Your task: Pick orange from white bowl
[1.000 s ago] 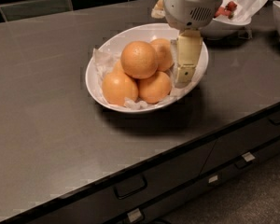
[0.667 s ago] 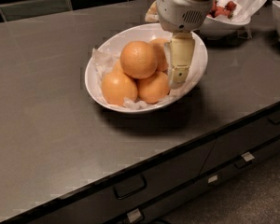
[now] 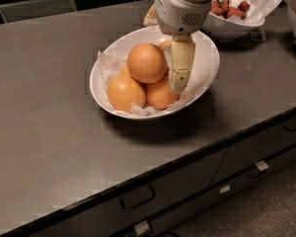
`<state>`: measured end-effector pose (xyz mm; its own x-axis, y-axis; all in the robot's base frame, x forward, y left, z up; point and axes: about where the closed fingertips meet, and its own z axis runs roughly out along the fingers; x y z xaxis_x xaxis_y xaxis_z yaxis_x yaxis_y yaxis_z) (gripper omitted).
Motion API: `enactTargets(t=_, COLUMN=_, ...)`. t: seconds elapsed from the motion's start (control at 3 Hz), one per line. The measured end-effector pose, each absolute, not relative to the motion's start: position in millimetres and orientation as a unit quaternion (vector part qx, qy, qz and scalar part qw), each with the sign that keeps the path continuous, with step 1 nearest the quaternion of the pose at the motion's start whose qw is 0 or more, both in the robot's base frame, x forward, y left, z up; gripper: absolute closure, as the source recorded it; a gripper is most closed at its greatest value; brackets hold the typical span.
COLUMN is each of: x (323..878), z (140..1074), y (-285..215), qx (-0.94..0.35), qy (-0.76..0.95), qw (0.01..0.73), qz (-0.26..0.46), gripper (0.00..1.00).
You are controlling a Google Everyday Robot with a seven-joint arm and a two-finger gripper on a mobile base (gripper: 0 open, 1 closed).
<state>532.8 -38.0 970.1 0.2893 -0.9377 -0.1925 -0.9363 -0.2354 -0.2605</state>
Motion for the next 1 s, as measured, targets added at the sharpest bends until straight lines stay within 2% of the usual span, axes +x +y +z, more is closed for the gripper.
enactTargets(t=1.0, x=542.1, z=966.3, y=-24.7, qx=-0.796, qy=0.584, qw=0.160, qz=0.005, gripper=0.10)
